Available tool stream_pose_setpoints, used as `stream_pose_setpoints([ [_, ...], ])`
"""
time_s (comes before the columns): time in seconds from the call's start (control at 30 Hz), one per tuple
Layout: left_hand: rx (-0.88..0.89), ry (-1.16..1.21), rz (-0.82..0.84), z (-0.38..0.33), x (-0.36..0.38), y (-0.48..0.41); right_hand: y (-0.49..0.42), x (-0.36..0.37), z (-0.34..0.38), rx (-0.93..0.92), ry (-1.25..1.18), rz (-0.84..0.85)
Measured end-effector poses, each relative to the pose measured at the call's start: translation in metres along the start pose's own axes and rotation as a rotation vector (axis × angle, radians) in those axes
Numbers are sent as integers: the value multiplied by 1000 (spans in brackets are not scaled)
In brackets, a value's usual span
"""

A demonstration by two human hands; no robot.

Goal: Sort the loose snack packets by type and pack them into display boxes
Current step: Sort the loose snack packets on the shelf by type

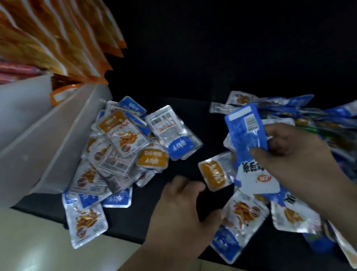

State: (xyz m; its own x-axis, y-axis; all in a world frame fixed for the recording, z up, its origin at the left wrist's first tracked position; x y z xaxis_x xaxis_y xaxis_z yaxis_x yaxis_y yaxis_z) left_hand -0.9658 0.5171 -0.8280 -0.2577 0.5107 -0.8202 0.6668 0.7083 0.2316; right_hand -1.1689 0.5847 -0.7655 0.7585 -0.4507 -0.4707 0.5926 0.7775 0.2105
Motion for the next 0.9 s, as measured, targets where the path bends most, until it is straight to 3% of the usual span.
stream_pose_setpoints([
  [0.17,147,-267,153,-24,25,-23,3,-58,-31,-9,128,-234],
  [0.23,143,-259,176,-25,28,-37,10,-65,-39,-92,330,-301],
  [0.3,142,-209,95,-28,26,-46,23,-54,-41,-243,436,-290],
  [0.37,158,-237,-4,-34,22,-48,32,-35,-54,-291,501,-176],
  [0.47,16,-263,10,-34,19,-53,30,-20,-87,-170,572,-8],
  [0.53,-81,-202,59,-31,17,-58,28,-22,-102,-151,548,17],
  [0.67,-162,6,130,-31,11,-61,27,-22,-107,-163,493,-37],
  [0.8,-214,33,182,-30,-1,-58,22,-35,-91,-172,490,-263],
  [0.9,-155,-172,194,-42,-3,-51,12,-46,-99,-23,544,-224],
])
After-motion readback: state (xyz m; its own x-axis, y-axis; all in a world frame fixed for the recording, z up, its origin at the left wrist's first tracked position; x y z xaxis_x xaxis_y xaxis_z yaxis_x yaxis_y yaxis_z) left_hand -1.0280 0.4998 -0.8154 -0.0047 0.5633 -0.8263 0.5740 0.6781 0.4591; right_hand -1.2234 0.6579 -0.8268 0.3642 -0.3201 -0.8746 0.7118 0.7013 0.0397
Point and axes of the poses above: each hand's wrist, its own y-axis away from the middle knuckle, its own x-axis out of the palm, z = x × y, the point moved 5 cm from there along -y, towards the middle knuckle, and after that the axes turned 4 degrees about -y, right-handed, at the moved point
